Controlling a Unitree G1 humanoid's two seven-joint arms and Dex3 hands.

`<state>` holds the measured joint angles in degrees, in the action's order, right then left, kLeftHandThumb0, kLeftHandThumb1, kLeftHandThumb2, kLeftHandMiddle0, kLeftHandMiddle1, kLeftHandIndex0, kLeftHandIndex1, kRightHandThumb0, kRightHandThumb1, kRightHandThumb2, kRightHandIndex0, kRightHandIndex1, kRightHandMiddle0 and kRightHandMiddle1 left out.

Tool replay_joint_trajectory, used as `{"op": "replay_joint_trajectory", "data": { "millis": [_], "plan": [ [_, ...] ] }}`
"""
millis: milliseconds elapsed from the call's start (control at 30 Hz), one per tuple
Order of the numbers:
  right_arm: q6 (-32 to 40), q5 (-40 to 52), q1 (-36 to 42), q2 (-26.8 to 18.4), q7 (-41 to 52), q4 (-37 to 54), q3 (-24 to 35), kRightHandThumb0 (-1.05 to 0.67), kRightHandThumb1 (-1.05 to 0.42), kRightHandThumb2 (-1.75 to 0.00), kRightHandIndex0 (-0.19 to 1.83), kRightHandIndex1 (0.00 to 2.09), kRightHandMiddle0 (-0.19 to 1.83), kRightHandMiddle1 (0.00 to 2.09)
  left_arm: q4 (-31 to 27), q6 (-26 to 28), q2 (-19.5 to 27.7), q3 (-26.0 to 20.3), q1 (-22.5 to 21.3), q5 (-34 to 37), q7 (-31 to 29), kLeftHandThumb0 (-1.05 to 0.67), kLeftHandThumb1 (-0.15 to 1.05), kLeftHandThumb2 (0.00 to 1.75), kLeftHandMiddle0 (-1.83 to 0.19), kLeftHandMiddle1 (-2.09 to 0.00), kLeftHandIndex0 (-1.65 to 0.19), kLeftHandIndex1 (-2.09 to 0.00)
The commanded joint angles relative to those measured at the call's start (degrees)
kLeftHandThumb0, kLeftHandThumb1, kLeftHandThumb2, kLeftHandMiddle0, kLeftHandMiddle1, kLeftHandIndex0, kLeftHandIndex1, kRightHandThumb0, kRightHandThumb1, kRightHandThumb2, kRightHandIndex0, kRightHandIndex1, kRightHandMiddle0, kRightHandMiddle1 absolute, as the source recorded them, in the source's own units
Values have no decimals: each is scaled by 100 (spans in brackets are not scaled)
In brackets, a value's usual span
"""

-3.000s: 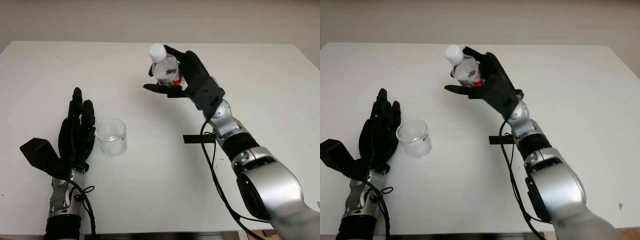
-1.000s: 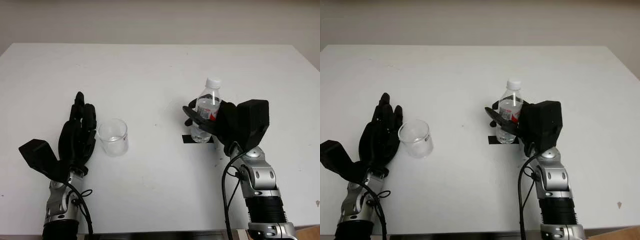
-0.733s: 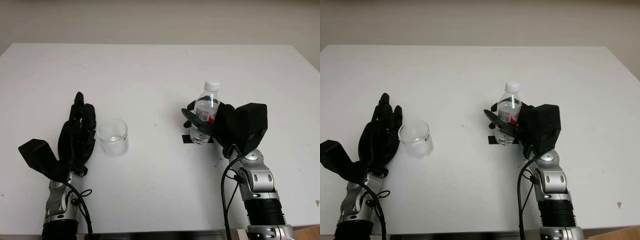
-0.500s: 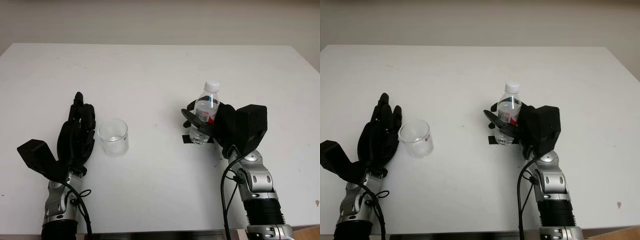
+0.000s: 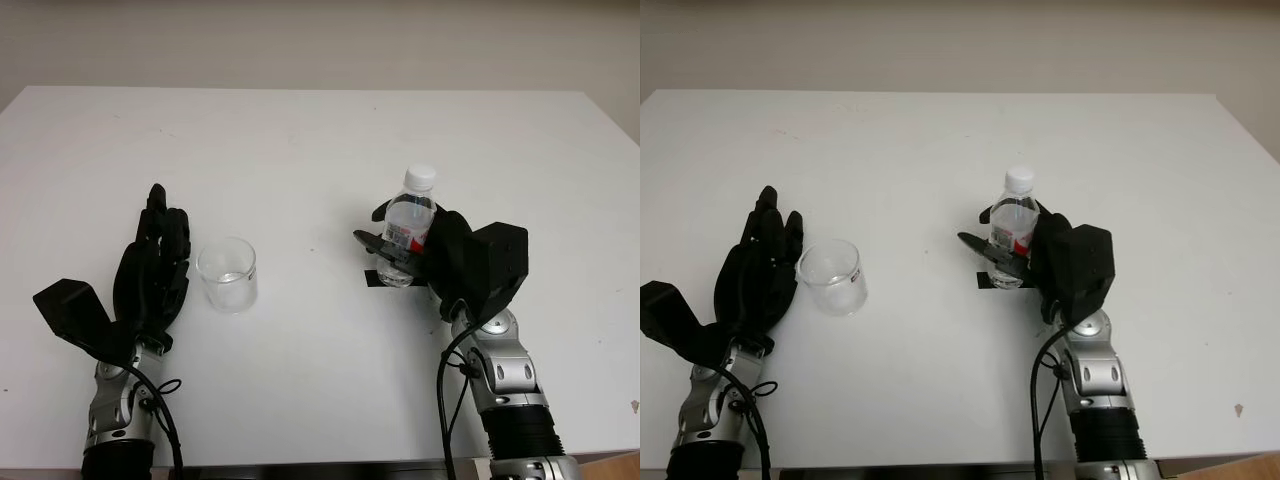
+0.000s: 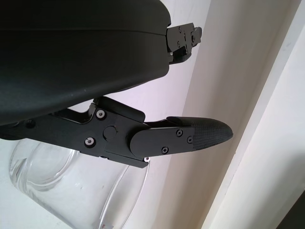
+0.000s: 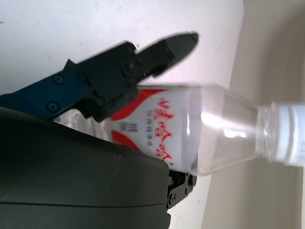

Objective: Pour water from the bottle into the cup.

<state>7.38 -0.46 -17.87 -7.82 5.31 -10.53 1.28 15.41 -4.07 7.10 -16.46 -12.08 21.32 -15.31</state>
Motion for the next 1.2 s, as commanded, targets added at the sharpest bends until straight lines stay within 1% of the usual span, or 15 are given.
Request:
{"op": "replay_joint_trajectory", "data": {
  "millis": [0,100,167,233,333,400,433,500,533,633,733,833,933,1033,1167],
  "plan": [
    [74,-116,88,-137,67,74,-94,-74,-98,-5,-16,166,-15,162,64,-5,64,-27,74,-31,-18,-74,105,42,15,-6,14,-6],
    [262,-79,141,-213,252,203,-102,-77,-94,-5,-19,129,-19,131,76,-8,87,-25,72,-33,-44,-74,105,43,14,-6,14,-6],
    [374,-34,170,-250,356,255,-81,-78,-93,-5,-19,114,-19,114,88,-22,98,-23,70,-24,-65,-74,105,43,15,-5,14,-5],
    [399,1,202,-271,415,276,-59,-80,-92,-5,-19,105,-18,103,105,-31,107,-26,62,-14,-82,-74,105,43,15,-5,14,-5],
    [341,55,256,-297,492,271,-30,-82,-91,-5,-19,86,-14,76,95,-17,119,-23,61,-13,-95,-73,105,44,16,-5,15,-5],
    [300,94,292,-332,573,256,-9,-83,-91,-5,-15,54,-9,45,94,-7,122,-26,56,-6,-101,-73,105,44,16,-5,15,-5],
    [309,116,309,-357,626,254,2,-83,-91,-5,-15,42,-8,35,94,1,122,-28,52,-1,-101,-73,105,44,16,-5,15,-5],
    [351,180,349,-408,739,265,33,-84,-91,-5,-18,16,-13,18,89,-1,125,-28,55,-10,-96,-74,105,43,16,-5,15,-5],
    [363,207,380,-433,780,288,46,-85,-92,-5,-19,8,-16,14,81,5,124,-28,57,-10,-92,-74,105,43,15,-5,15,-5],
    [259,214,484,-490,803,315,86,-87,-91,-5,-19,1,-19,2,48,54,114,-33,62,6,-66,-74,105,43,15,-6,14,-6],
    [-78,86,609,-580,726,233,113,-90,-91,-6,-19,0,-19,0,88,20,137,-30,54,-10,-104,-74,105,43,15,-5,15,-5],
    [-235,9,722,-607,596,225,186,-91,-92,-6,-19,0,-19,0,102,8,149,-28,52,-20,-106,-74,105,44,15,-5,15,-5],
    [-579,60,818,-551,512,172,277,-91,-92,-6,-19,0,-19,0,118,-3,152,-25,44,-40,-90,-74,105,44,15,-6,14,-6],
    [-1013,217,877,-391,458,88,352,-90,-92,-5,-19,0,-19,0,157,-18,144,-39,21,-3,-122,-73,105,43,15,-5,14,-6],
    [-1380,211,922,-204,295,163,307,-90,-93,-6,-19,0,-19,0,189,-40,142,-48,-2,13,-148,-73,105,43,16,-5,15,-5]
  ]
}}
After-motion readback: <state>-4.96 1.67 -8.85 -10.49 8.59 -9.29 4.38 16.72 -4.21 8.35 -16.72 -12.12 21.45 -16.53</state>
